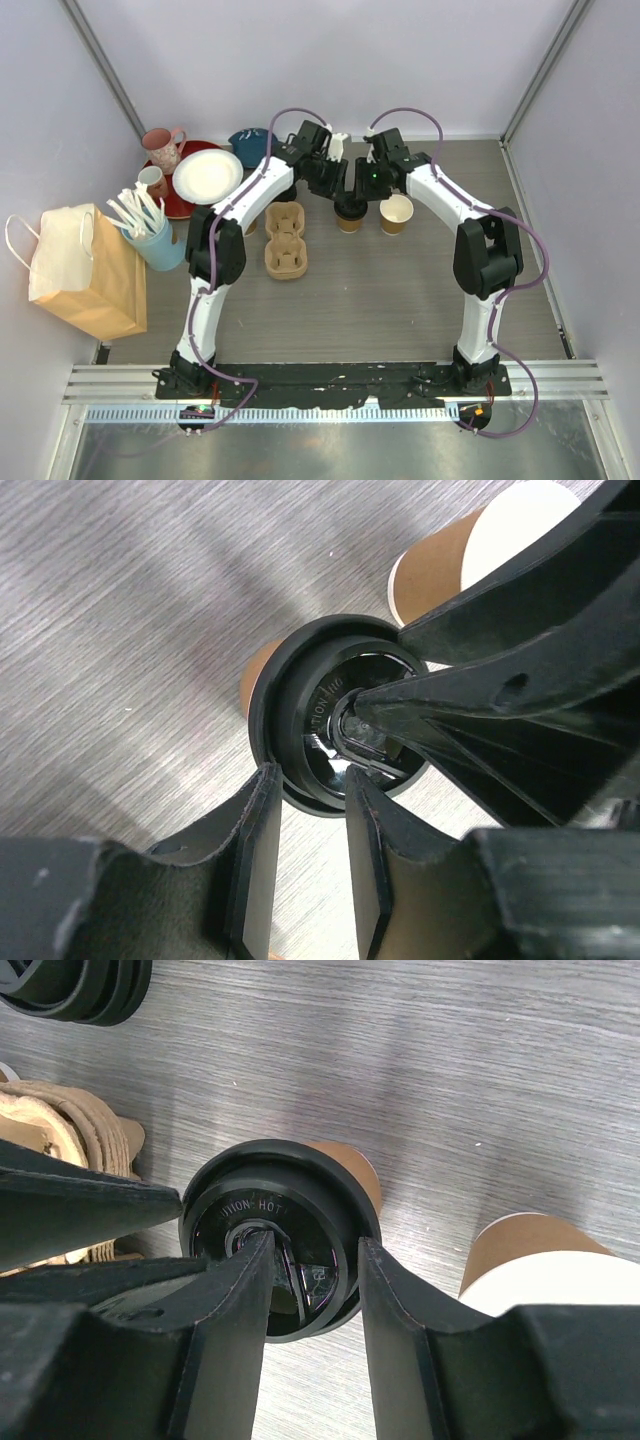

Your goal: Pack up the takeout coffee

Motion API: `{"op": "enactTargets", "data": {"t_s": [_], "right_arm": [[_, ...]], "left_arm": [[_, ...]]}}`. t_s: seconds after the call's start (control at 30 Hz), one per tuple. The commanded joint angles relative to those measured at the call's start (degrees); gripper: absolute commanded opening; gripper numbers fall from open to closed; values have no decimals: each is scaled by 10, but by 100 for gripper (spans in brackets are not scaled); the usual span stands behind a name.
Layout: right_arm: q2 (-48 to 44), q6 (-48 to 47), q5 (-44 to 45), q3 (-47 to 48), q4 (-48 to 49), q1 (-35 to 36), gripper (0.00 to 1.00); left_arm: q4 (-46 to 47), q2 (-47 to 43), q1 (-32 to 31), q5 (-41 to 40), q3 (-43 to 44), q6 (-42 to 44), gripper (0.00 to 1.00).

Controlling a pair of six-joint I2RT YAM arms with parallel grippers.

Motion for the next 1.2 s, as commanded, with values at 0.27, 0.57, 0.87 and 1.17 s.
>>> {"op": "enactTargets", "data": {"t_s": [0.27,0.57,0.87,1.17], "right_arm": [[-16,-6,-1,-17,4,5,44],[-33,10,0,-96,40,5,43],[-26,9,1,-130,62,4,42],[-18,-24,-15,-101,61,5,42]], "left_arm": [[27,21,-1,17,-28,-21,28],[42,22,-1,15,-99,-28,26],[67,3,-14,11,-161,-22,26],[46,-41,-14,29,-178,-14,26]]}}
